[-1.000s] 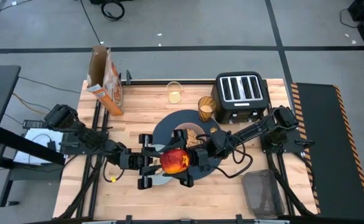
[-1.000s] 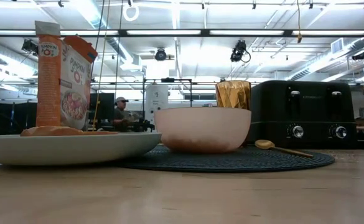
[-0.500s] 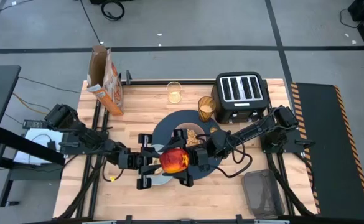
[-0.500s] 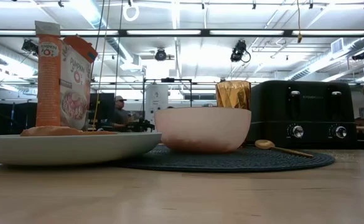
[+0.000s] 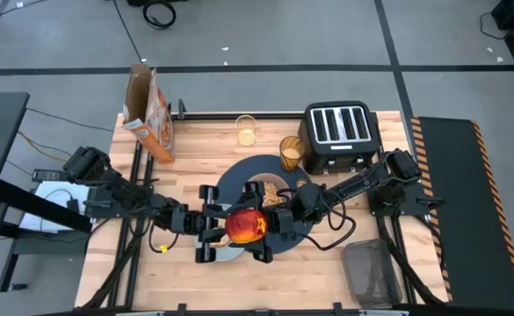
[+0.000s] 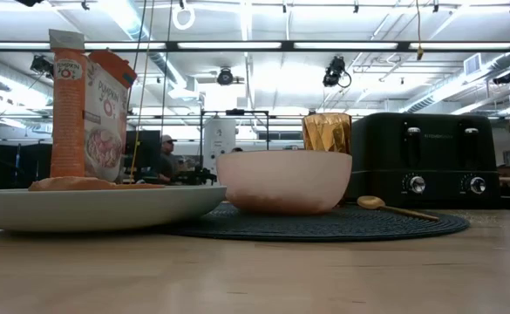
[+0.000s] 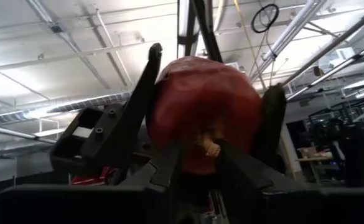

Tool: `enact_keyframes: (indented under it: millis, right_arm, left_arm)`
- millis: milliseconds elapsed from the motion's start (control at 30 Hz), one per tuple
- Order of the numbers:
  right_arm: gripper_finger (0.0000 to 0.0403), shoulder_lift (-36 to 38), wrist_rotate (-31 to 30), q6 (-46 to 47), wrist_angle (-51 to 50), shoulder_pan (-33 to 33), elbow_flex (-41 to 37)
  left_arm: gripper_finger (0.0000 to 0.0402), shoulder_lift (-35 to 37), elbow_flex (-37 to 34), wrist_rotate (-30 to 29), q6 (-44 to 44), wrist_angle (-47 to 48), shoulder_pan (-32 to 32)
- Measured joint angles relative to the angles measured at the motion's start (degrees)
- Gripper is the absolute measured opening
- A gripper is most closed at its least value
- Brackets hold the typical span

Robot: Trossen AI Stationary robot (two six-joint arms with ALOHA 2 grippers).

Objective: Arrange a breakfast setting
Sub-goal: Put the red apple on the top left of the blue tablemat

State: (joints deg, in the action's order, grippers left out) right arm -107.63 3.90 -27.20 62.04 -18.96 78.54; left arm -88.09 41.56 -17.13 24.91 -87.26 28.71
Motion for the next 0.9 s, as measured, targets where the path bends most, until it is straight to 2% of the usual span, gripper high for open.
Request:
enact_keyframes:
  millis: [133,500,900]
  right_arm:
    - [0.0329,0.0,0.0,0.0,0.0,0.0,0.0]
    - [0.0329,0.0,-0.9,0.0,0.0,0.1,0.0]
    - [0.0329,0.0,-0.9,0.0,-0.1,0.1,0.0]
  left_arm:
    - [0.0093,0.0,0.0,2.0,0.0,0.2,0.0]
    - [0.0090,0.0,0.0,2.1,-0.5,0.1,-0.6]
    - [0.0069,0.0,-0.1,2.0,-0.4,-1.5,-0.5]
